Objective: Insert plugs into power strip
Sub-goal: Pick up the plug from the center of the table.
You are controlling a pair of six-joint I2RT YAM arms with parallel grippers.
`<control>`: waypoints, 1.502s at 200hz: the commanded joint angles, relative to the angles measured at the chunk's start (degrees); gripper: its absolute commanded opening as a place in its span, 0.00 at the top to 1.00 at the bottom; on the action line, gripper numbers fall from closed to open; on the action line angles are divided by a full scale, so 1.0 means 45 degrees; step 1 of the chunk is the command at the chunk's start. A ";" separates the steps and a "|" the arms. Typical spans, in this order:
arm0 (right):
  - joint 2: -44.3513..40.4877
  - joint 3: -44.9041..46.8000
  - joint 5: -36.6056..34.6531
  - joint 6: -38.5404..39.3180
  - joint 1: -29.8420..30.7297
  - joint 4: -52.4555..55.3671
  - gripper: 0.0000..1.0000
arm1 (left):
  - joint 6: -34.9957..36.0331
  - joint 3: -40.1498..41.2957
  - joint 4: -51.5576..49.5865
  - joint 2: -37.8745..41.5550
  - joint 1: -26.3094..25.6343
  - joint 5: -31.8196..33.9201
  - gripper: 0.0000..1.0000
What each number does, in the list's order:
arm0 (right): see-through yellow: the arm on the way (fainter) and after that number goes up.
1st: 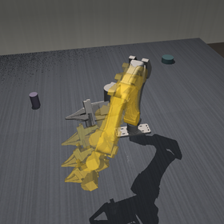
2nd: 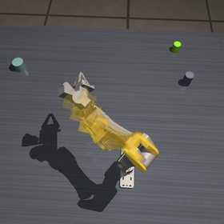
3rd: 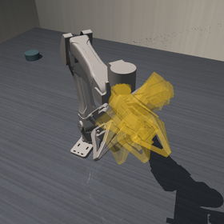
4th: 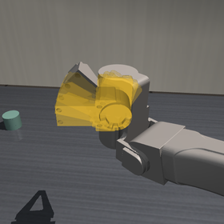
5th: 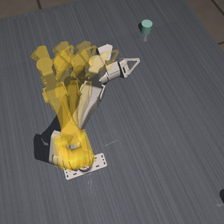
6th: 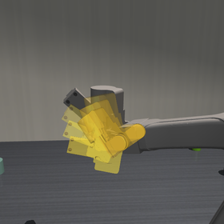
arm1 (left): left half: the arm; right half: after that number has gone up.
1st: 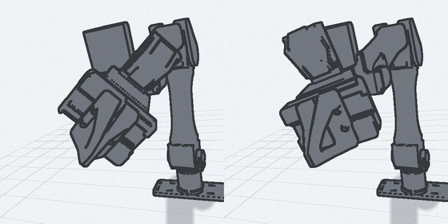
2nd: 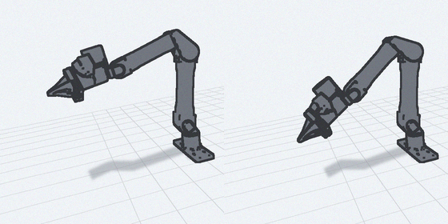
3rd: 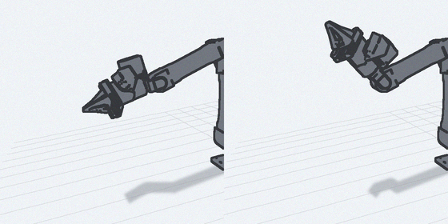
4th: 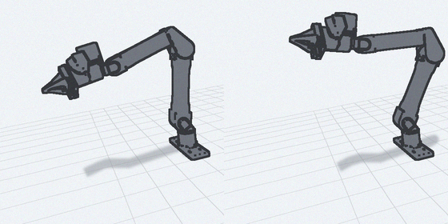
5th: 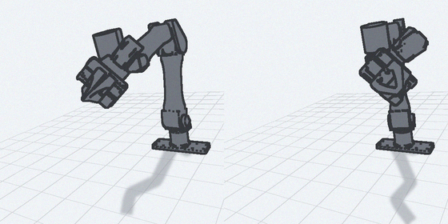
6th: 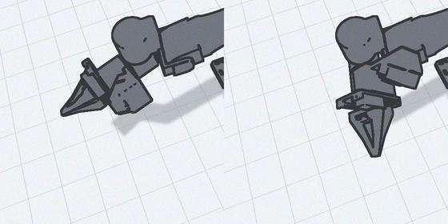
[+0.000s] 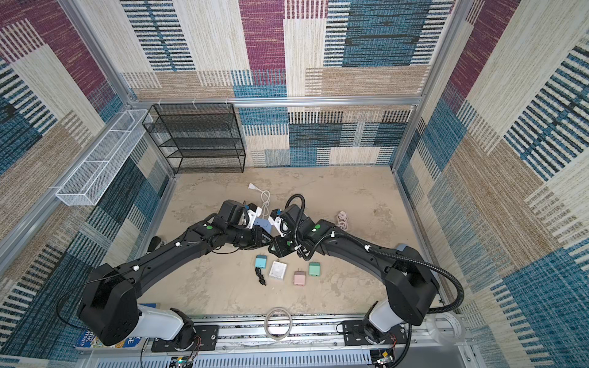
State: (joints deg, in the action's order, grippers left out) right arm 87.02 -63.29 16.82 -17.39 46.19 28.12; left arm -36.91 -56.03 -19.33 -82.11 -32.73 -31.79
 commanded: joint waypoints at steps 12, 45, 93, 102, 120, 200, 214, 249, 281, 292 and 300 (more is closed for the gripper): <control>-0.0061 -0.0301 -0.0441 -0.0075 0.0008 -0.2011 1.00 | -0.0155 0.0038 -0.0489 -0.0155 -0.0041 -0.0201 0.90; 0.0004 -0.0385 -0.0448 -0.0061 0.0008 -0.1971 1.00 | -0.0128 0.0128 -0.0528 -0.0077 -0.0070 -0.0201 0.74; 0.0153 -0.0487 -0.0355 -0.0042 0.0008 -0.1990 0.99 | -0.0095 0.0205 -0.0602 0.0025 -0.0070 -0.0144 0.68; 0.0133 -0.0477 -0.0344 -0.0038 0.0008 -0.2011 0.99 | -0.0090 0.0234 -0.0606 0.0042 -0.0070 -0.0123 0.67; 0.0132 -0.0509 -0.0369 -0.0039 0.0008 -0.2001 0.97 | -0.0084 0.0244 -0.0635 0.0040 -0.0070 -0.0108 0.65; 0.0074 -0.0494 -0.0475 -0.0033 0.0009 -0.1991 0.96 | 0.0002 0.0331 -0.0741 0.0134 -0.0070 -0.0194 0.68; 0.0154 -0.0518 -0.0486 0.0000 0.0008 -0.2010 0.96 | -0.0077 0.0415 -0.0552 0.0168 -0.0070 -0.0201 0.76; 0.0329 -0.0599 -0.0491 0.0016 0.0018 -0.2145 0.87 | -0.0214 0.0491 -0.0252 0.0067 -0.0070 -0.0709 0.92; 0.0534 -0.0624 -0.0631 0.0091 0.0008 -0.2336 0.77 | -0.0312 0.0517 0.0052 -0.0147 -0.0071 -0.0764 1.00; 0.0618 -0.0672 -0.0623 0.0095 0.0008 -0.2391 0.75 | -0.0389 0.0518 0.0181 -0.0243 -0.0065 -0.0792 1.00; 0.0661 -0.0669 -0.0610 0.0101 0.0008 -0.2435 0.71 | -0.0438 0.0537 0.0333 -0.0288 -0.0070 -0.0885 1.00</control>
State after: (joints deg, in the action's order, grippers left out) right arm 89.54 -64.82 15.79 -16.53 46.17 29.12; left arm -37.50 -54.08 -16.25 -82.56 -32.69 -31.05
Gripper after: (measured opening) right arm 0.429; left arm 0.290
